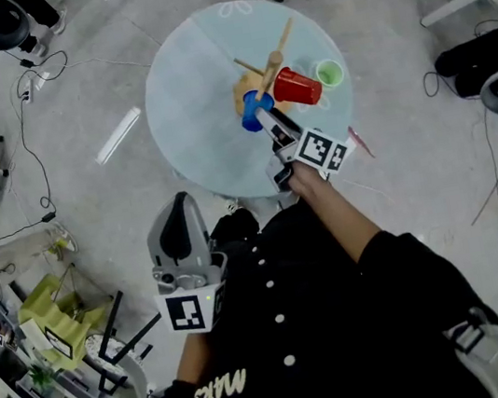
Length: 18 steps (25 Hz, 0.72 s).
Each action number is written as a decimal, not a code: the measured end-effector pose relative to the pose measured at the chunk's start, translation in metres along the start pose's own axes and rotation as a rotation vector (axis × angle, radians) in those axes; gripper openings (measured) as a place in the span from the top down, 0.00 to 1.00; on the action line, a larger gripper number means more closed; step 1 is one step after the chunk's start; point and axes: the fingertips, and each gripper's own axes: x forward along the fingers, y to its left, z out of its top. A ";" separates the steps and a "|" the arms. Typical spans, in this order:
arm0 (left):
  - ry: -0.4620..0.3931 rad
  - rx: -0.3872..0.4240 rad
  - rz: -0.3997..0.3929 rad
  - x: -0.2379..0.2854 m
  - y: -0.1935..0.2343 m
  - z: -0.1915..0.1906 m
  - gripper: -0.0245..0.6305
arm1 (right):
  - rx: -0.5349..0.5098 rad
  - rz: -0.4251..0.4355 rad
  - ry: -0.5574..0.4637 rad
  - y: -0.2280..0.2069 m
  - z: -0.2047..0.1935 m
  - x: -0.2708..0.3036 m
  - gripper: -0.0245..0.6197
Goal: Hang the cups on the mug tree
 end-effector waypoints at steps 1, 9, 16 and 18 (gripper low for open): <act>-0.003 0.000 -0.002 0.002 -0.002 0.002 0.97 | -0.031 -0.005 0.007 0.000 0.001 -0.003 0.53; -0.030 -0.007 -0.047 0.021 -0.038 0.012 0.97 | -0.436 -0.027 0.112 -0.002 0.011 -0.036 0.52; -0.046 -0.020 -0.073 0.045 -0.085 0.019 0.97 | -0.724 -0.063 0.164 -0.021 0.041 -0.071 0.44; -0.049 -0.018 -0.075 0.053 -0.097 0.019 0.97 | -0.763 -0.073 0.176 -0.032 0.052 -0.076 0.43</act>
